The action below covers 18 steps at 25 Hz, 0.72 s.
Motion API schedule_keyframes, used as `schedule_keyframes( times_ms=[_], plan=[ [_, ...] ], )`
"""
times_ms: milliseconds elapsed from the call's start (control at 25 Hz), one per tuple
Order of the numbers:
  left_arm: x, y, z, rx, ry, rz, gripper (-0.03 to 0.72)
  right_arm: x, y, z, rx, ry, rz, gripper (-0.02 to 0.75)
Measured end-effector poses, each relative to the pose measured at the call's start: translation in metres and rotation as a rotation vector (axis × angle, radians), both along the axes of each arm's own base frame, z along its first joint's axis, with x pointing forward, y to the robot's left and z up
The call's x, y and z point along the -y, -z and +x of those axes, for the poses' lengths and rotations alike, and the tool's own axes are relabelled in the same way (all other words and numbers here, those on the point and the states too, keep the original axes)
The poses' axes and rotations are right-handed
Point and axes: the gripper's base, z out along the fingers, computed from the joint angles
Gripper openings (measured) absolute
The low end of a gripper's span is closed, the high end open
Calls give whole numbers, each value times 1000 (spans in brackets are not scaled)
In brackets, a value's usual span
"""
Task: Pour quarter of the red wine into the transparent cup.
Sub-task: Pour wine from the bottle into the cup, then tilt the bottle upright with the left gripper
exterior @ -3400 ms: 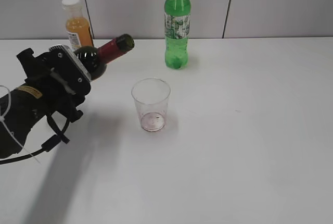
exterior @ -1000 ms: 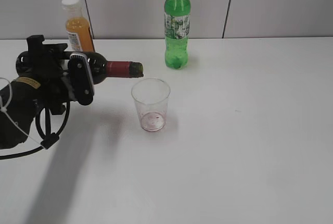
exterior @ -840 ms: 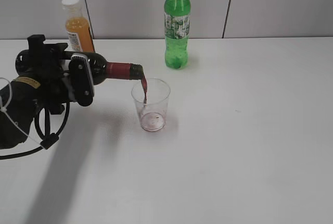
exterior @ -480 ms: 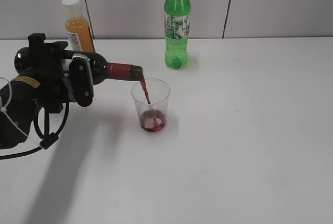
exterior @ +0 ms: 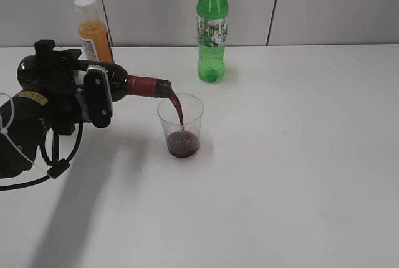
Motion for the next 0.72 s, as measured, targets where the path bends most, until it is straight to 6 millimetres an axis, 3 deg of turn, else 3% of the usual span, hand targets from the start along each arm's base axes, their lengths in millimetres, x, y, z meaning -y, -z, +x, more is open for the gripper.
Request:
schedule_keyframes(
  times_ms=[560, 720],
  plan=[
    [1, 0, 0, 4, 10, 1, 545, 0, 0, 0, 0, 0, 0, 593],
    [3, 0, 0, 1, 7, -104, 545, 0, 0, 0, 0, 0, 0, 593]
  ],
)
